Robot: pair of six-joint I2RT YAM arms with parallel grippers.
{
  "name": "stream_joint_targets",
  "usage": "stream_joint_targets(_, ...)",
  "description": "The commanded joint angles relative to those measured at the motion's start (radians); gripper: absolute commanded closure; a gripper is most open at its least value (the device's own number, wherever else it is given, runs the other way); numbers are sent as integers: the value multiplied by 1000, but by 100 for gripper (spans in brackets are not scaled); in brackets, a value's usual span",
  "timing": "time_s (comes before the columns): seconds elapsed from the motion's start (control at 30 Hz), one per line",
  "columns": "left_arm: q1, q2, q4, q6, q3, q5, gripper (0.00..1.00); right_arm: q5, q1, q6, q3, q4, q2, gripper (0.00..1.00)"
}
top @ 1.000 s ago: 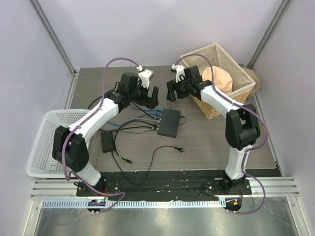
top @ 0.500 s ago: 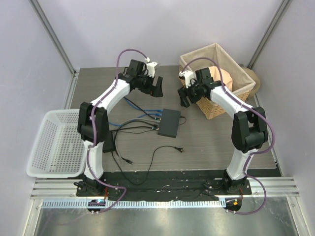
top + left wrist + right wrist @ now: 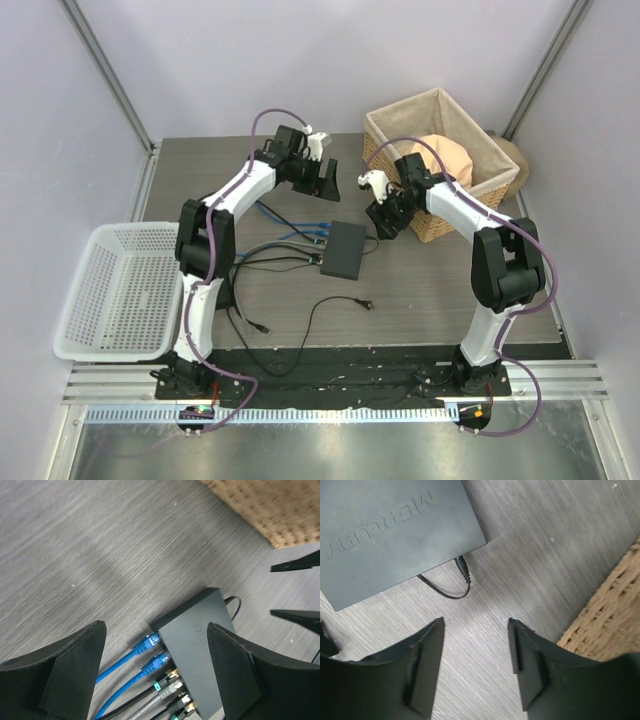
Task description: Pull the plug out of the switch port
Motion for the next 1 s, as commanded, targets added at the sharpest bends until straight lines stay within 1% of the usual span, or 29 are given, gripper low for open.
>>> stream_joint_targets(0.0, 2, 22, -45, 71, 27, 32, 15, -5, 3, 16, 52, 26, 19, 44)
stream_joint_targets(0.1, 1, 40, -31, 44, 18, 62, 18, -36, 3, -2, 55, 51, 14, 46)
stream_joint_targets(0.13, 2, 48, -25, 42, 13, 106, 19, -43, 3, -28, 22, 68, 8, 46)
stream_joint_targets(0.17, 1, 58, -16, 43, 9, 121, 20, -45, 3, -37, -2, 86, 1, 46)
stream_joint_targets(0.23, -10, 65, -18, 43, 1, 132, 21, -48, 3, -63, -57, 130, -21, 47)
stream_joint_targets(0.37, -15, 75, -11, 25, -14, 155, 22, -57, 6, -80, -89, 167, -29, 48)
stream_joint_targets(0.57, -16, 106, -18, 39, -31, 167, 21, -62, 25, -102, -40, 175, 46, 48)
stream_joint_targets(0.7, -15, 109, -31, 37, -45, 174, 20, -68, 63, -139, -3, 164, 93, 49)
stream_joint_targets(0.73, -13, 114, -37, 37, -45, 168, 18, -57, 71, -155, 0, 157, 100, 49)
stream_joint_targets(0.8, -13, 118, -44, 40, -47, 154, 17, -39, 91, -175, 6, 143, 122, 50)
stream_joint_targets(0.97, -15, 123, -48, 40, -50, 154, 17, -8, 108, -169, 6, 149, 136, 51)
